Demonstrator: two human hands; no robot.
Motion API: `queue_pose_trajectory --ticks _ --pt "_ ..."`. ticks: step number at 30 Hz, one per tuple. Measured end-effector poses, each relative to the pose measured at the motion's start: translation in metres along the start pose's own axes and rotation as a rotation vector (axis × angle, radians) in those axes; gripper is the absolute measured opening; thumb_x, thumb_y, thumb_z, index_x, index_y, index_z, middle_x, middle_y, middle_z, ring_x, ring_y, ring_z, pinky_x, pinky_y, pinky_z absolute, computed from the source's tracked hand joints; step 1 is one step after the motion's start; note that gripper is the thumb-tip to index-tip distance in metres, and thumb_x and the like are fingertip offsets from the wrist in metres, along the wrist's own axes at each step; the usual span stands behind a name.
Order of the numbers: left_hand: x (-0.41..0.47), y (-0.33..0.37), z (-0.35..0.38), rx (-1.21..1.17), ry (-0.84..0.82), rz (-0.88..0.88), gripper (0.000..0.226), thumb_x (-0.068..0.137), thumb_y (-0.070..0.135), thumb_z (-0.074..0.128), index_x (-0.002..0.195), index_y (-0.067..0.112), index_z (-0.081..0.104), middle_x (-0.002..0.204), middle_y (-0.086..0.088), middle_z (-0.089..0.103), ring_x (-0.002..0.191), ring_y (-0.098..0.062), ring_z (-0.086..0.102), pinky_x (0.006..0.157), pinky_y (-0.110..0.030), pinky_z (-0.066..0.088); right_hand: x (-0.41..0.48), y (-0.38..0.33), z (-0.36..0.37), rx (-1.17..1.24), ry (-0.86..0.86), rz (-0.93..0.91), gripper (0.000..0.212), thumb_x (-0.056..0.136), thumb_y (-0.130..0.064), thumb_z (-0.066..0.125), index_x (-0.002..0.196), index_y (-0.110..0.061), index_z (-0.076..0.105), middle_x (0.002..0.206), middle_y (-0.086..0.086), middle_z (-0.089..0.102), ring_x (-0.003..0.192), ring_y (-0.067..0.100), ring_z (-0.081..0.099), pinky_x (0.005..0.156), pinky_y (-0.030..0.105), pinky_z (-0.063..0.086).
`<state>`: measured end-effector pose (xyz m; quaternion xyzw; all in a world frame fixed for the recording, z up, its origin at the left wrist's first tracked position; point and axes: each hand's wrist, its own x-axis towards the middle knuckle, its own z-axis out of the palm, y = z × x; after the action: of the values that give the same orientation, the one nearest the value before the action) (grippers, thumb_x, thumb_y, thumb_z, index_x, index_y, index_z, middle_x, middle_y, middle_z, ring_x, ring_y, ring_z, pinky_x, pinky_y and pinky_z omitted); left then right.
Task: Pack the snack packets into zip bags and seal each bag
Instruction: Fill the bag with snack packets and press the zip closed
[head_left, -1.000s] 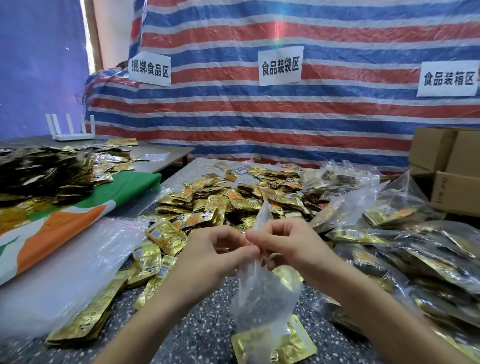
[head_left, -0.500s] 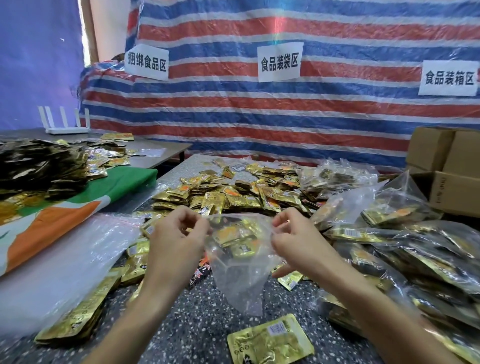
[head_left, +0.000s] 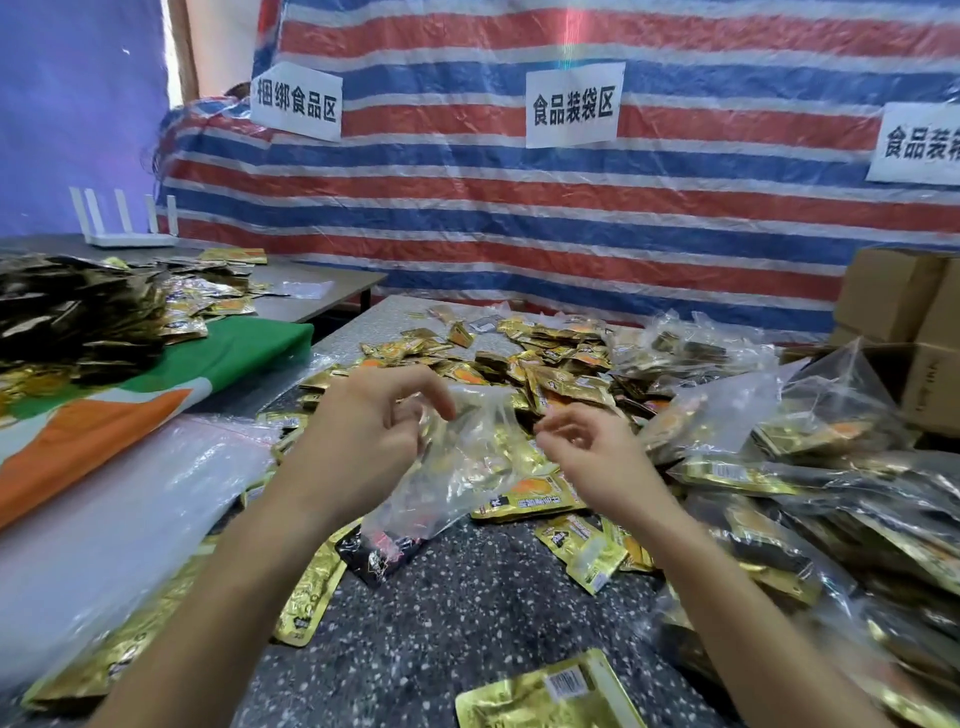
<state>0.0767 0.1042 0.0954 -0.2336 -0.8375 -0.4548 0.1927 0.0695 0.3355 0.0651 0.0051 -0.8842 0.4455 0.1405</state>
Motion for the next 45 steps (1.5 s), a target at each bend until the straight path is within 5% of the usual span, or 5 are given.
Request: queue_pose_trajectory --ticks 3,7,14,29,45 --pt "0.003 -0.007 0.009 -0.01 -0.052 -0.017 0.038 0.087 -0.002 0.062 0.081 0.035 0.07 0.082 -0.003 0.069 0.069 -0.037 0.063 0.058 -0.045 0.051 0.017 0.038 0.024 -0.253 -0.166 0.012 0.032 0.092 -0.006 0.059 0.113 -0.029 0.063 0.117 -0.011 0.064 0.112 0.012 0.061 0.095 0.034 0.054" --pt "0.001 -0.015 0.018 -0.073 -0.105 -0.059 0.039 0.077 0.0 0.074 0.096 0.034 0.07 0.102 0.008 0.07 0.075 -0.027 0.065 0.067 -0.028 0.054 0.027 0.069 0.052 -0.462 -0.32 0.107 0.069 0.078 -0.008 0.055 0.14 -0.039 0.049 0.146 -0.009 0.048 0.139 0.018 0.038 0.116 0.049 0.028" --pt "0.01 -0.031 0.012 -0.179 -0.107 -0.132 0.055 0.069 0.003 0.084 0.109 0.037 0.066 0.11 0.007 0.067 0.071 -0.015 0.057 0.074 -0.041 0.058 0.034 0.085 0.057 -0.505 -0.302 0.142 0.064 0.067 -0.026 0.051 0.129 -0.042 0.056 0.14 -0.005 0.048 0.131 0.019 0.034 0.114 0.056 0.02" --pt "-0.005 -0.03 0.042 -0.12 -0.133 -0.077 0.063 0.069 0.014 0.087 0.12 0.034 0.056 0.117 0.016 0.06 0.087 0.019 0.054 0.069 -0.003 0.042 0.085 0.065 0.115 -0.622 -0.261 0.084 0.072 0.083 -0.065 0.055 0.142 -0.026 0.041 0.144 0.011 0.035 0.138 0.033 0.024 0.114 0.057 0.016" --pt "-0.018 -0.022 0.013 -0.155 -0.125 -0.1 0.062 0.072 0.012 0.084 0.121 0.033 0.052 0.111 0.01 0.058 0.068 0.006 0.059 0.06 -0.014 0.049 0.062 0.048 0.079 -0.578 -0.177 0.042 0.039 0.09 -0.029 0.038 0.127 -0.025 0.051 0.115 0.006 0.067 0.105 0.031 0.062 0.082 0.041 0.046"
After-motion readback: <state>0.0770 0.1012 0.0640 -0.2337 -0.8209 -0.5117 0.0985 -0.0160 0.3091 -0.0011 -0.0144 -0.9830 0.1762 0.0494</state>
